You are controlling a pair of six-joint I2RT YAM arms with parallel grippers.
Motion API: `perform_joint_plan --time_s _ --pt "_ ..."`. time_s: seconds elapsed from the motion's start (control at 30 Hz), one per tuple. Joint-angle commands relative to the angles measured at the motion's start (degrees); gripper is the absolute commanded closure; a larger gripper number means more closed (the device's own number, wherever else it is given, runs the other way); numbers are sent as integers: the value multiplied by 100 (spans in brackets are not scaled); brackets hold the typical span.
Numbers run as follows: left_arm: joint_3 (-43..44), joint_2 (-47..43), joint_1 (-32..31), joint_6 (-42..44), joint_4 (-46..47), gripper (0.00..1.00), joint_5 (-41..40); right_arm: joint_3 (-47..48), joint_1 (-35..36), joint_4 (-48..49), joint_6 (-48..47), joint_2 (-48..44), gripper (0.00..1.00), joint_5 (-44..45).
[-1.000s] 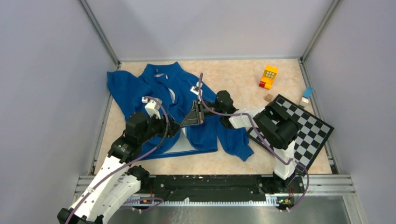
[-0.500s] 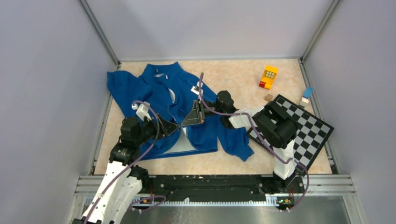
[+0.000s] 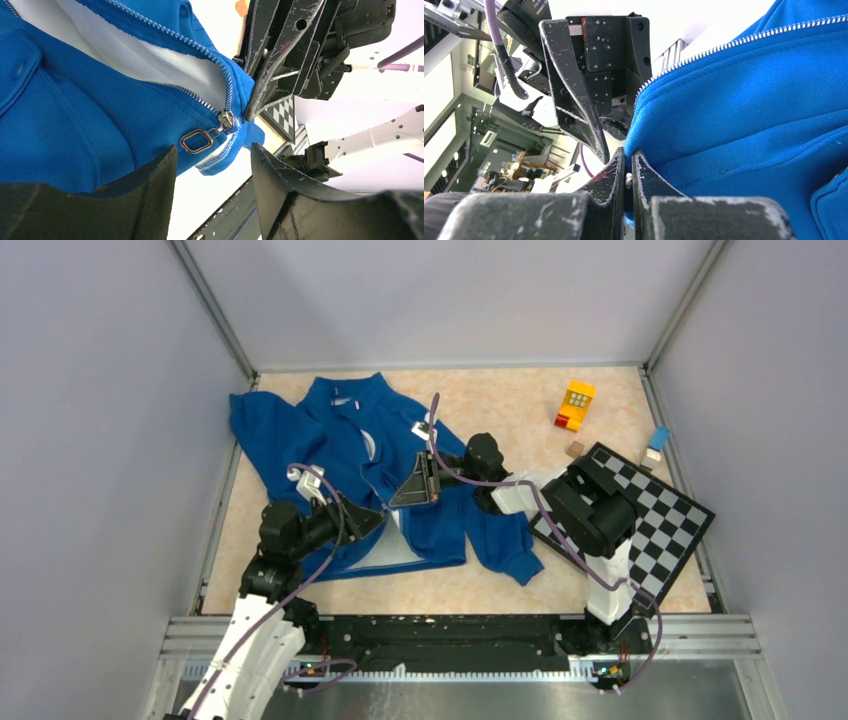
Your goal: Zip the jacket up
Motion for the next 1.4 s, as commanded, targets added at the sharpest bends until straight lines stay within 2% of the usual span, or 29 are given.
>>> perform_joint_plan --time_s 0.0,0.1,0.4,0.57,0.97,1.37 --pt "-36 126 35 59 595 38 205 8 -41 550 96 -169 100 -23" --pt "-147 277 36 -20 933 32 346 -11 -41 561 104 -174 100 -11" --pt "-415 525 41 -530 1730 30 693 1 -41 569 105 -181 100 22" --pt "-650 552 37 -1068 2525 31 980 -2 -41 584 110 -162 100 35" --pt "-366 256 44 -861 2020 43 747 -2 -36 593 112 -163 100 35" --pt "-297 305 44 -787 1898 53 540 -3 -33 617 131 -164 100 36"
